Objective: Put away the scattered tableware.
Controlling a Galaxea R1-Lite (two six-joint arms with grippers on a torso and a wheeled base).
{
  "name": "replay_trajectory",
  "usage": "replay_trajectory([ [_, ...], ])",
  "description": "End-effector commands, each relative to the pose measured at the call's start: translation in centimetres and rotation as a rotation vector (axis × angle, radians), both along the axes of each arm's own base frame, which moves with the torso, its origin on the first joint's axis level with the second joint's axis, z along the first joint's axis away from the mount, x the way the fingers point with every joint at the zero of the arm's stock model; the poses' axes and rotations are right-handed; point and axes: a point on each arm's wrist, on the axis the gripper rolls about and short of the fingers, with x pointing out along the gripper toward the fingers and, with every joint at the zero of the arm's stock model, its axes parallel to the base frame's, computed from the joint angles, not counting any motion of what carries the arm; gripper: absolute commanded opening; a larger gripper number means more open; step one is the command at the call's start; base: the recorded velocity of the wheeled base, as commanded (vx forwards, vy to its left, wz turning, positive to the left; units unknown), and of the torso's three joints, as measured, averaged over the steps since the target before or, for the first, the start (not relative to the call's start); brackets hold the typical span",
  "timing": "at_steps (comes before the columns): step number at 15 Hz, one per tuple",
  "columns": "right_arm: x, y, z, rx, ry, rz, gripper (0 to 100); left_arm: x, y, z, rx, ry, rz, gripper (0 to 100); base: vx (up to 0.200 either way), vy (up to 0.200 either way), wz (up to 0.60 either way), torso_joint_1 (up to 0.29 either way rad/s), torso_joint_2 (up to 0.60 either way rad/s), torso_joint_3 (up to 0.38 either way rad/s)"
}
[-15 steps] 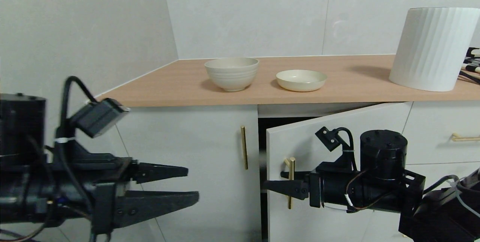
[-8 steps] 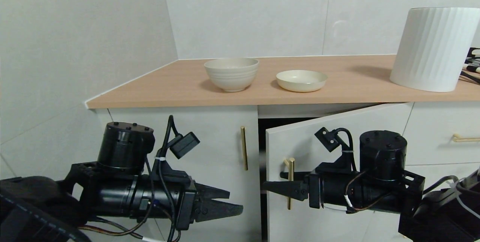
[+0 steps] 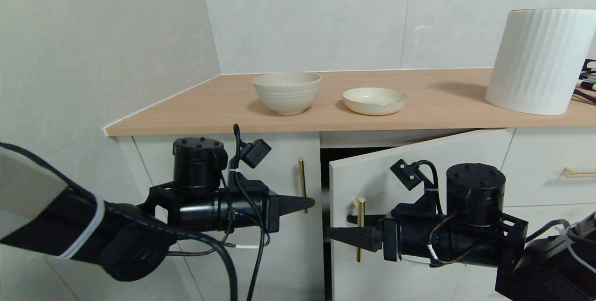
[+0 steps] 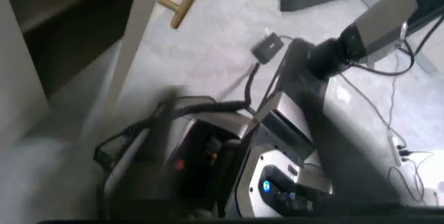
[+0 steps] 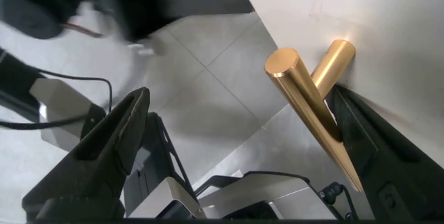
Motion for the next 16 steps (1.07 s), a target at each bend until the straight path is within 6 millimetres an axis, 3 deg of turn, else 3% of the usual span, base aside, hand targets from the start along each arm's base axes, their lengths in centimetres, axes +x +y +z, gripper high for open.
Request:
replay_trajectory([
  [1, 0.0, 0.1, -0.1, -0.003, 0.004, 0.002, 100, 1.9, -1.2, -3.8, 0.040, 0.037, 0.046, 0, 0.000, 0.000, 0.00, 0.000, 0.00, 0.000],
  [3, -0.1, 0.0, -0.2, -0.006, 0.007, 0.002, 100, 2.8, -1.6, -5.4, 0.055, 0.026, 0.088, 0, 0.000, 0.000, 0.00, 0.000, 0.00, 0.000],
  [6, -0.2, -0.1, -0.2, -0.008, 0.007, 0.002, 100, 3.5, -2.2, -5.5, 0.047, 0.004, 0.092, 0, 0.000, 0.000, 0.00, 0.000, 0.00, 0.000],
  [12, -0.3, -0.2, -0.4, -0.015, 0.010, 0.001, 100, 3.3, -5.8, -7.2, -0.011, -0.091, 0.012, 0, 0.000, 0.000, 0.00, 0.000, 0.00, 0.000],
  [16, -0.6, -0.6, -0.7, -0.036, -0.034, 0.000, 100, 3.0, -6.4, -7.1, -0.035, -0.127, -0.004, 0, 0.000, 0.000, 0.00, 0.000, 0.00, 0.000],
])
